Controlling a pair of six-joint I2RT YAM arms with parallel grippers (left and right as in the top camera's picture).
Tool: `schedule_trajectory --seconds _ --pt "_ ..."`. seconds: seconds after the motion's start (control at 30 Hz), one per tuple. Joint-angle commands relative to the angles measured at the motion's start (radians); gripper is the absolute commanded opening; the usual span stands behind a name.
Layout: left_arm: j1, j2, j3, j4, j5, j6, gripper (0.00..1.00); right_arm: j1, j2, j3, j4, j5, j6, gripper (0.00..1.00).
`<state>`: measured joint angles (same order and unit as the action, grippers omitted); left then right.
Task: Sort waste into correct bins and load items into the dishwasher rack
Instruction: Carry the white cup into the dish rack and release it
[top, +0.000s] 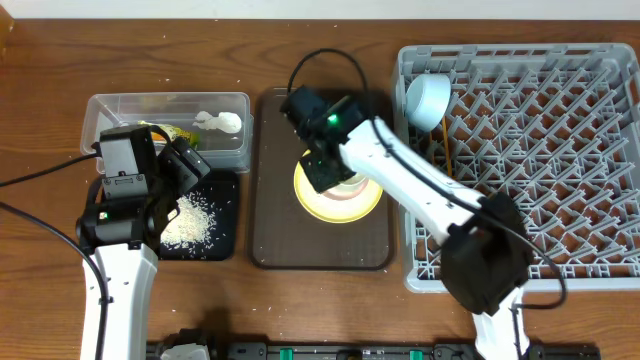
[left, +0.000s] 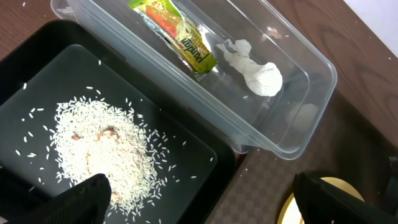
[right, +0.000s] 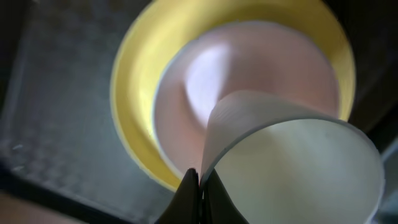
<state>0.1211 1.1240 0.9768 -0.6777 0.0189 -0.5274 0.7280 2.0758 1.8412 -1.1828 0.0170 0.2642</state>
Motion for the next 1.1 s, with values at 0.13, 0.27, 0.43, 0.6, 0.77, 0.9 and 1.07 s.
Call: schedule_trajectory --seconds 0.13,0.27,0.43,0.6,0.77,0.9,1.07 --pt "0.003 0.001 0.011 -0.002 -0.013 -0.008 0.96 -0.153 -0.209 0.050 -0.008 -0.258 -0.048 0.01" --pt "0.003 0.001 0.011 -0.002 -0.013 -0.008 0.96 -0.263 -0.244 0.050 -0.023 -0.412 -0.106 0.01" --pt "0.003 0.001 0.011 -0.003 -0.013 -0.008 0.96 -0.417 -0.244 0.025 -0.019 -0.642 -0.187 0.01" --pt "0.003 0.001 0.011 -0.003 -0.013 -0.008 0.96 -0.522 -0.244 -0.014 -0.022 -0.729 -0.248 0.01" --pt "0.003 0.001 0.011 -0.003 -0.012 -0.008 0.96 -0.583 -0.244 -0.079 -0.022 -0.755 -0.322 0.01" --pt "0.003 0.001 0.011 -0.003 -0.013 -0.008 0.96 -0.601 -0.244 -0.172 0.016 -0.773 -0.333 0.01" --pt "0.003 0.001 0.011 -0.003 -0.012 -0.008 0.96 -0.628 -0.244 -0.297 0.135 -0.838 -0.311 0.01"
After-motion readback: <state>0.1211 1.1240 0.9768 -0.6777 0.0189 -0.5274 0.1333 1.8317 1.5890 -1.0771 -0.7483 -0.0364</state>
